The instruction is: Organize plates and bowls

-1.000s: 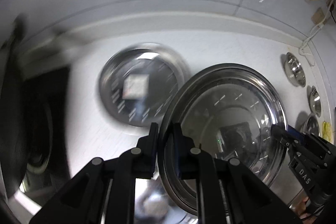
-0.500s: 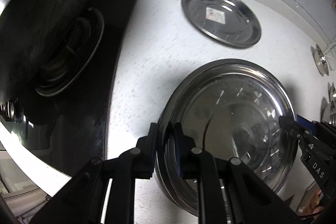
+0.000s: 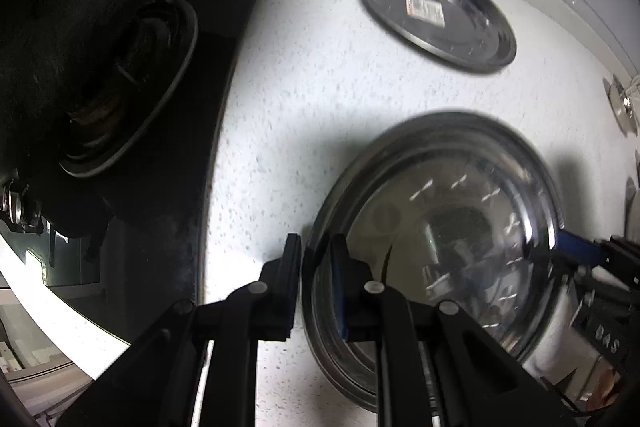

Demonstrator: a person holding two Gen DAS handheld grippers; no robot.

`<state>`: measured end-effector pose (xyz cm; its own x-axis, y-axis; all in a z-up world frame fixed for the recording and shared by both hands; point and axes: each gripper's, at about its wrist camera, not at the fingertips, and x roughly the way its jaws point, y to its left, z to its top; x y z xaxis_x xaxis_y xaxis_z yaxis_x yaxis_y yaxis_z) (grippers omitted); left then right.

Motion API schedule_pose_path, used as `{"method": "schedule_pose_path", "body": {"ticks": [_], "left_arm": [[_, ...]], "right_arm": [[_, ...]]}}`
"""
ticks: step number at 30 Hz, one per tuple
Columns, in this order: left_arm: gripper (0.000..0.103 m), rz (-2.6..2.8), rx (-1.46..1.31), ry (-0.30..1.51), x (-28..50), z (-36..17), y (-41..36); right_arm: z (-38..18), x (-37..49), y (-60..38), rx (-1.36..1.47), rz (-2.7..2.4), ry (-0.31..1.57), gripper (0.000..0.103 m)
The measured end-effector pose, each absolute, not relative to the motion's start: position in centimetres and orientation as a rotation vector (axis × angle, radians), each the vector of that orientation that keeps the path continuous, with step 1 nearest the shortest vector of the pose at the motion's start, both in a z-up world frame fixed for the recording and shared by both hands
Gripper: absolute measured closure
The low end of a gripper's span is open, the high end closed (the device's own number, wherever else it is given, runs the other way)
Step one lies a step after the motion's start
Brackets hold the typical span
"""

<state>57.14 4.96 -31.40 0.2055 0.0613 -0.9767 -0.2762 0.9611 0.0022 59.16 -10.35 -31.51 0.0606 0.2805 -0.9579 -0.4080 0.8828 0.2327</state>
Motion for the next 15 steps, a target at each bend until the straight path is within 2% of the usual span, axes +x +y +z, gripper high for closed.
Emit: {"method": "schedule_pose_path", "body": {"ticks": [2,3,4,9,15], "left_arm": [[0.088,0.217,-0.205,1.311,58.1,-29.5,4.9],[0.088,0.205,-0.208,1.290,58.9,-28.4,4.9],[0.088,0.201,-0.209,1.271,59.6,-27.6,4.9],[0.088,0.166,-0.243,1.233,66.2,-25.6,5.4],[0.088,0.231,-0.259,1.273,74.2,-28.0,6.2]], "right_arm": [[-29.9,59.7,-10.7,-0.095,0.526,1.390,0.051],[-29.0,60.1,-10.7,-0.104,0.520,1.362,0.029],[-27.8,60.9,-10.8,-0.115,0.515,1.321,0.021],[-24.5,68.0,-11.6,-0.080,0.436,1.202,0.021],[-27.5,77.2,-11.8,-0.004,0.339,1.245,0.021]]}}
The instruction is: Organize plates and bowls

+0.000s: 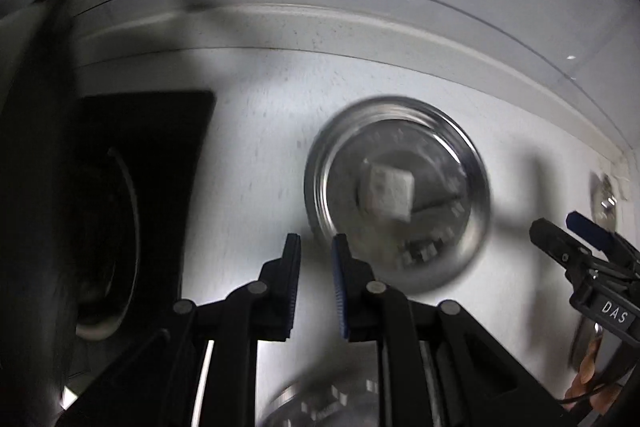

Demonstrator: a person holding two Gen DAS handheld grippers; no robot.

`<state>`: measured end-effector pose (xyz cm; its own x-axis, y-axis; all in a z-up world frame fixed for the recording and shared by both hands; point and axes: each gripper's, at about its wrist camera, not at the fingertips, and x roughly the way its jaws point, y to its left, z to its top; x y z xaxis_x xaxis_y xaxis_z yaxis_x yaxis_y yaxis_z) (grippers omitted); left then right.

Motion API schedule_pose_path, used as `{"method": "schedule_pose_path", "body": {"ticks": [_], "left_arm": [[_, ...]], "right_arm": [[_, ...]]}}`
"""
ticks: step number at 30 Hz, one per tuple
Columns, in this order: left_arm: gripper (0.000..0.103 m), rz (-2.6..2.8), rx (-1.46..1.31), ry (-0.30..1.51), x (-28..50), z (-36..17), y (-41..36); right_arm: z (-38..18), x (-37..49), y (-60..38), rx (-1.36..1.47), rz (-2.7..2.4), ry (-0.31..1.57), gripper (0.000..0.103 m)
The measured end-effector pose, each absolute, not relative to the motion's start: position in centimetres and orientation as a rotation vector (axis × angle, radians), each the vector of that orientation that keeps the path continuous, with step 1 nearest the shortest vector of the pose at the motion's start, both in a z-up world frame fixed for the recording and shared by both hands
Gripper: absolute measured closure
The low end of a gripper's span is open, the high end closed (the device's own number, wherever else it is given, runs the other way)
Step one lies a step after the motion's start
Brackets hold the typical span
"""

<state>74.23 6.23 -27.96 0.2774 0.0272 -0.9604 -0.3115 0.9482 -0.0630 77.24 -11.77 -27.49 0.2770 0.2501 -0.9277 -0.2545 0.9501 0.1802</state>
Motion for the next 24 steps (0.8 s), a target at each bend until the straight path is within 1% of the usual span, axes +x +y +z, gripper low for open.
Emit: {"method": "schedule_pose_path", "body": {"ticks": [4,11,12,13,14,16,17,24], "left_arm": [[0.088,0.268,-0.309,1.317,76.7,-30.1,7.1],[0.087,0.313,-0.380,1.367,78.8,-32.6,8.0],[0.087,0.320,-0.379,1.349,78.7,-32.3,8.0],[0.087,0.320,-0.379,1.342,78.7,-32.2,8.1],[0.089,0.311,-0.387,1.331,78.7,-32.0,8.2],[0.089,0.294,-0.409,1.329,78.8,-31.7,8.3],[0.089,0.298,-0.407,1.331,78.8,-31.7,8.3],[0.090,0.283,-0.432,1.343,77.6,-30.6,8.9]], "right_arm": [[-30.0,79.5,-11.3,0.048,0.348,1.310,0.021],[-32.4,80.7,-9.0,-0.004,0.318,1.346,0.022],[-32.2,80.4,-8.7,-0.029,0.309,1.326,0.028],[-32.2,80.4,-8.4,-0.055,0.305,1.311,0.045],[-31.9,80.2,-8.1,-0.078,0.306,1.300,0.055],[-32.0,80.1,-7.5,-0.063,0.350,1.310,0.090],[-31.8,79.8,-7.1,-0.075,0.351,1.321,0.092],[-30.2,76.6,-7.5,-0.108,0.358,1.318,0.092]]}}
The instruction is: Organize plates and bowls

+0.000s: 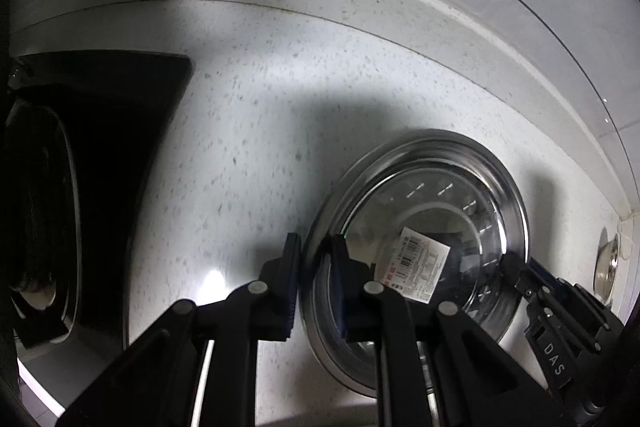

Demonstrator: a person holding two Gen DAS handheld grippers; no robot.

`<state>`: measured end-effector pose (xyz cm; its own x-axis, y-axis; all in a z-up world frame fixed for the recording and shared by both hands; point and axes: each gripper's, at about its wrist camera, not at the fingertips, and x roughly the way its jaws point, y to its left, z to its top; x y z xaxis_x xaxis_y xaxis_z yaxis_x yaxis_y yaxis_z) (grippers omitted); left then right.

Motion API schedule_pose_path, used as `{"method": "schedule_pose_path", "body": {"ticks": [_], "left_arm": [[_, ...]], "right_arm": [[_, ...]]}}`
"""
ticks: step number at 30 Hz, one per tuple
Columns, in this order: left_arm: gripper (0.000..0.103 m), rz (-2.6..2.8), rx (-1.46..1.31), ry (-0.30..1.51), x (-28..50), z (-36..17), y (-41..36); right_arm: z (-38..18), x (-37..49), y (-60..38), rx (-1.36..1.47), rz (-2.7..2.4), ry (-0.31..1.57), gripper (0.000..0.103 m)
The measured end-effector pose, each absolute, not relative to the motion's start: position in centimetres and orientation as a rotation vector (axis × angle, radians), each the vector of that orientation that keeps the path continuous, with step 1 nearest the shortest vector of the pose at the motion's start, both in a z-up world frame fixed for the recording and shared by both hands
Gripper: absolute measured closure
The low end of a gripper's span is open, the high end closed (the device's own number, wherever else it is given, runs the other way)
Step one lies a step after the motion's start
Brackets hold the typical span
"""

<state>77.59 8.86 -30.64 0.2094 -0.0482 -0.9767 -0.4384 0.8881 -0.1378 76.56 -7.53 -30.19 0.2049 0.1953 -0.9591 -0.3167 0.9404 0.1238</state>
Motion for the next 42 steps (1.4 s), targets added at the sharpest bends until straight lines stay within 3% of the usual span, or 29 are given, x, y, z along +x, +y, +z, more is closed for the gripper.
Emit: {"method": "schedule_pose_path", "body": {"ticks": [15,22,35,38,42], "left_arm": [[0.089,0.265,-0.283,1.228,64.0,-22.5,6.0],[0.090,0.293,-0.226,1.238,58.0,-25.5,3.4],[0.089,0.328,-0.208,1.294,56.2,-29.5,2.7],[0.089,0.331,-0.219,1.299,55.4,-29.8,2.7],[0.088,0.343,-0.138,1.248,55.8,-28.0,1.4]], "right_arm": [[-22.0,63.5,-11.8,-0.068,0.443,1.243,0.092],[-24.6,58.2,-13.9,-0.094,0.486,1.292,0.092],[-29.2,55.3,-12.1,-0.148,0.512,1.365,0.090],[-28.4,55.1,-12.6,-0.120,0.538,1.355,0.078],[-27.7,56.0,-12.5,-0.074,0.554,1.334,0.051]]}}
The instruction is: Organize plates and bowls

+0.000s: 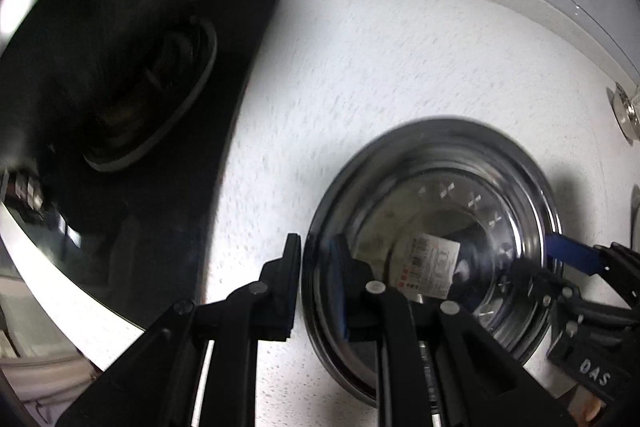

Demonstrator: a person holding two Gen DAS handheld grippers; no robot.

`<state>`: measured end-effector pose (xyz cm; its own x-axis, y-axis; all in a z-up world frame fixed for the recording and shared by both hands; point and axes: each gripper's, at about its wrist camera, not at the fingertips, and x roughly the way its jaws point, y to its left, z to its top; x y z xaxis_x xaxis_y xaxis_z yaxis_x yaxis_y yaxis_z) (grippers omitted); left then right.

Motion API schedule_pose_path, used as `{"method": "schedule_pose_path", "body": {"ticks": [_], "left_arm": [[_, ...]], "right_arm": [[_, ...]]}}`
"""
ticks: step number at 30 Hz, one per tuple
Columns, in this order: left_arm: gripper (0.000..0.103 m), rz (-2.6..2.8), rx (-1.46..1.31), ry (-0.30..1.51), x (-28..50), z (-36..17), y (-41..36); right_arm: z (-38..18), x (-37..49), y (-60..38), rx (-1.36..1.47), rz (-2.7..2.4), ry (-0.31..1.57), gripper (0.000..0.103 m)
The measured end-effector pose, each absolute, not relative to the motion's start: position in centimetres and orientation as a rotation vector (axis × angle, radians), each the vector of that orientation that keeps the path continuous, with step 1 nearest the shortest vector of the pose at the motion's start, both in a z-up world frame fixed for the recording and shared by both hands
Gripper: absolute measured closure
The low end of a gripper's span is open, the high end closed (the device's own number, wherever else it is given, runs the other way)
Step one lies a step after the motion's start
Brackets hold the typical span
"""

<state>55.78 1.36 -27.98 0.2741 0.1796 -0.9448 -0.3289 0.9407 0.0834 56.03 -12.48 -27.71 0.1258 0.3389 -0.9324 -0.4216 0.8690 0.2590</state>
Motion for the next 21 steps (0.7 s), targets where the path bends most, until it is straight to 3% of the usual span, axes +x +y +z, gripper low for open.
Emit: {"method": "schedule_pose_path", "body": {"ticks": [3,14,21], "left_arm": [[0.088,0.324,-0.082,1.194,56.9,-25.6,-0.1],[0.088,0.160,-0.122,1.232,61.0,-23.2,-6.0],[0.088,0.013,-0.078,1.267,64.3,-23.0,-13.7]], "right_arm": [[-26.1,56.1,-14.0,-0.034,0.544,1.305,0.039],[-25.0,57.1,-24.6,0.155,0.422,1.214,0.038],[-23.7,56.1,-34.8,0.237,0.248,1.192,0.036]]}}
